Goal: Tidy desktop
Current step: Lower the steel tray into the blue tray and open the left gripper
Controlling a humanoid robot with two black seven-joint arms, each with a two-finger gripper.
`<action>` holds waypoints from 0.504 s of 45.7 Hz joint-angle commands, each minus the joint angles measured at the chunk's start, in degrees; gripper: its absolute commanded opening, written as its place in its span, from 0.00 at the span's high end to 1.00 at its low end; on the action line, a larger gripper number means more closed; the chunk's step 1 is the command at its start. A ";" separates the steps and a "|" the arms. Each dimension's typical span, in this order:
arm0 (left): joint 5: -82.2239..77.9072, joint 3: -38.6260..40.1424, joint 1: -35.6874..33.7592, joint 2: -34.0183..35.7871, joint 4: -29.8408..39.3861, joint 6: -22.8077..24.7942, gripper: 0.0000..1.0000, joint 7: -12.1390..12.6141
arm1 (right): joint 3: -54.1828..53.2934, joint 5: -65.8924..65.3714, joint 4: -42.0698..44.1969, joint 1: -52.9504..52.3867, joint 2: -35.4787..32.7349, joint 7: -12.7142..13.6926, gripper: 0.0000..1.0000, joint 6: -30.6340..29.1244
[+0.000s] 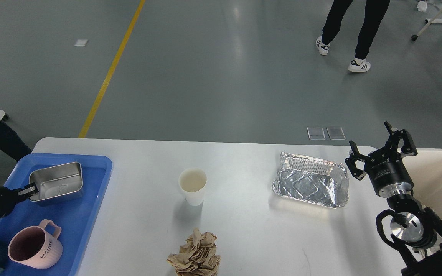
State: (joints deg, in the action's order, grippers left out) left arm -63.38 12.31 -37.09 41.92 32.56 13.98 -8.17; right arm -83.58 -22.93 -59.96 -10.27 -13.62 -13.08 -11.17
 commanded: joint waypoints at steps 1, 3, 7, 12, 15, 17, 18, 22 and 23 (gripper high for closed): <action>0.10 0.17 0.00 -0.09 -0.04 -0.18 0.32 -0.18 | 0.00 0.00 -0.07 0.07 0.00 -0.01 0.00 0.01; 0.27 0.52 0.00 0.00 0.05 -0.18 0.24 -0.27 | -0.09 0.00 -0.16 0.07 0.00 -0.01 0.00 0.01; 1.06 0.69 0.00 0.00 0.05 0.09 0.14 -0.27 | -0.09 0.00 -0.07 0.16 0.00 -0.01 0.00 0.01; 1.50 0.61 -0.17 0.26 0.23 0.44 0.10 -0.27 | -0.09 0.00 -0.07 0.16 0.00 -0.01 0.00 0.01; 1.59 0.96 -0.43 0.70 0.66 0.61 0.07 -0.27 | -0.09 0.00 -0.16 0.16 0.00 0.07 0.00 0.01; 1.77 1.05 -0.79 0.97 0.84 0.61 0.06 -0.27 | -0.09 0.08 -0.07 0.16 0.00 -0.01 0.00 0.01; 2.12 1.13 -0.96 1.23 0.75 0.61 0.05 -0.27 | -0.09 0.08 -0.16 0.16 0.00 -0.01 0.00 0.01; 5.54 2.80 -2.36 3.07 1.28 1.31 0.04 -0.36 | -0.09 0.00 -0.16 0.16 0.00 -0.01 0.00 0.01; 6.68 3.41 -3.07 3.69 1.63 2.01 0.04 -0.36 | -0.09 0.08 -0.16 0.16 0.00 -0.01 0.00 0.01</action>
State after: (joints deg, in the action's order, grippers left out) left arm -60.71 13.65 -38.13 43.33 33.33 14.67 -8.48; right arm -83.68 -22.91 -60.09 -10.10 -13.62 -13.08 -11.17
